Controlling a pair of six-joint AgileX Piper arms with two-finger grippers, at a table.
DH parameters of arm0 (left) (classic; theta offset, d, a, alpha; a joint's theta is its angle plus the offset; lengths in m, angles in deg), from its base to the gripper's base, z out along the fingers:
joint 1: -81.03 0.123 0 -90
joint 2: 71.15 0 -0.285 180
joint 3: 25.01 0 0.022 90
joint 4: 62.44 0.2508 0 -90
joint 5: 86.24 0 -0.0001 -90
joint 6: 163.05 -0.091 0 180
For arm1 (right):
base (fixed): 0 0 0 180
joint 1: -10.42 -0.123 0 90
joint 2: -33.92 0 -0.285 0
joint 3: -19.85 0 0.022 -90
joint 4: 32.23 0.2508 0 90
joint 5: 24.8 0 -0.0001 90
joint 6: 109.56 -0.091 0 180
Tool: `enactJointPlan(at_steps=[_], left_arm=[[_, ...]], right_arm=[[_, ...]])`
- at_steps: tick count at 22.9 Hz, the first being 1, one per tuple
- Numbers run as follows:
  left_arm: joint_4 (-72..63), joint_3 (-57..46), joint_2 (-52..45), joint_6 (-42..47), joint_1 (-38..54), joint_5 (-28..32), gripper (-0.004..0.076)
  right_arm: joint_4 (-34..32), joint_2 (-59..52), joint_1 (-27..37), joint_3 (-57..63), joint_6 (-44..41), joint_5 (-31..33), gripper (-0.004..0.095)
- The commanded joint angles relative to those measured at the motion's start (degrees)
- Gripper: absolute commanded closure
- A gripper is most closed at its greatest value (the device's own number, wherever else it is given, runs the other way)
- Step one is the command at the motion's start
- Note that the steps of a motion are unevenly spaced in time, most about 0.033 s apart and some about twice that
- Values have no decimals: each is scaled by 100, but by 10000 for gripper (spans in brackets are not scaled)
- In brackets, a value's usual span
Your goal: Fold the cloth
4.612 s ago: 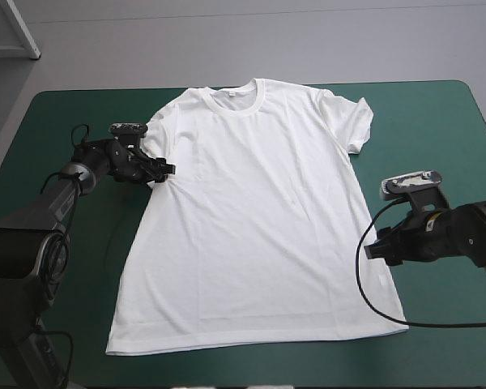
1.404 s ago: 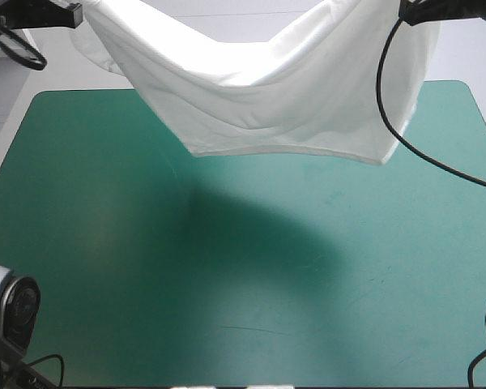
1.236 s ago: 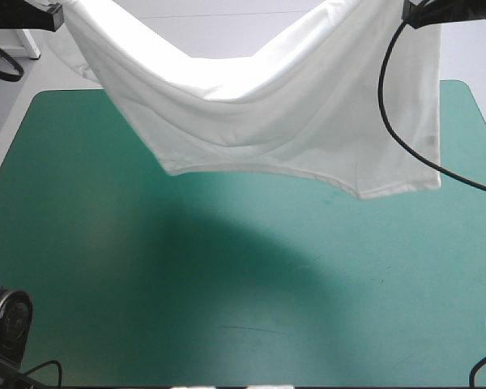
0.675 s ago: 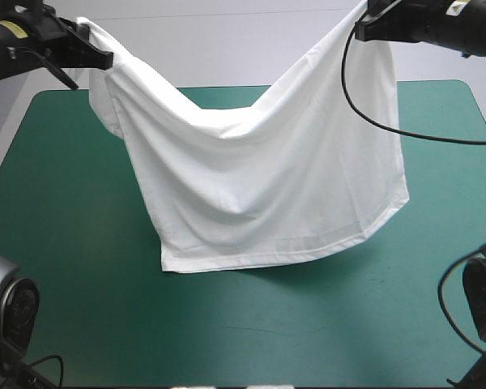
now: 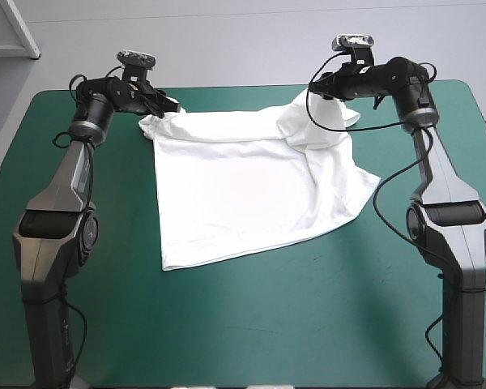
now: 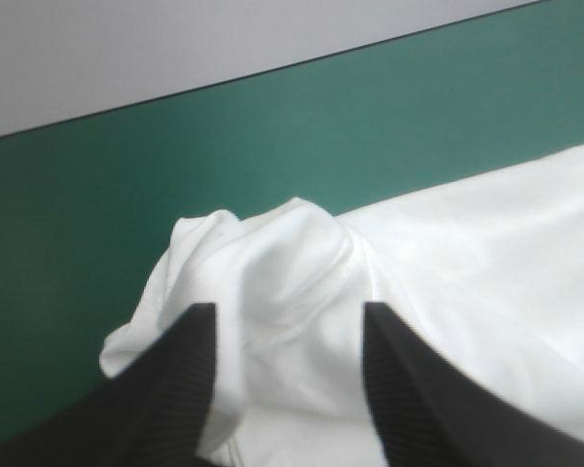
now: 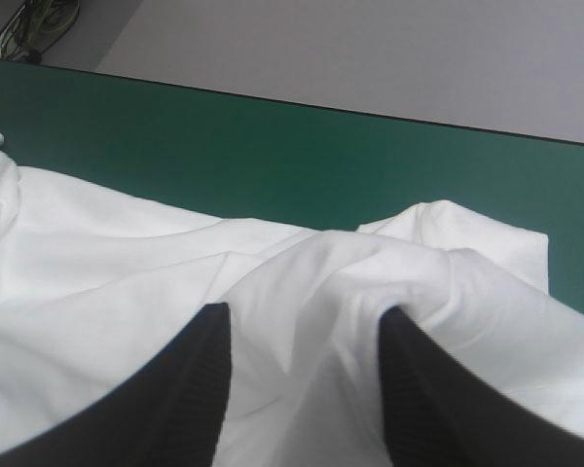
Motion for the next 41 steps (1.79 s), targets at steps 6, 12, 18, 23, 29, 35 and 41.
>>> enactJointPlan(at_steps=[6, 12, 18, 23, 29, 35, 41], left_arm=[[444, 430, -337, 61, -14, 530, 35], [188, 1277, -1263, 334, -17, -1450, 36], [-200, 952, -1995, 839, -139, -2958, 41], [177, -912, -2525, 1131, -974, -2958, 41], [697, -2546, -2558, 1552, -1845, -2958, 41], [1184, -3761, -3149, 1911, -2007, -2557, 41], [1157, -5454, -4473, 2493, -2007, -1720, 41]], right_arm=[[126, -718, -6, -276, 55, 36, 382], [-5, -1633, -6, -312, -145, 1283, 382], [-1237, -2688, -6, 830, -812, 1630, 381], [-2375, -3617, 16, 3249, -668, 1628, 382], [-2212, -3677, 16, 4009, -515, 1499, 382], [-2251, -3664, 18, 4009, -515, 1478, 382], [-2150, -3652, 18, 4009, -457, 1399, 382]])
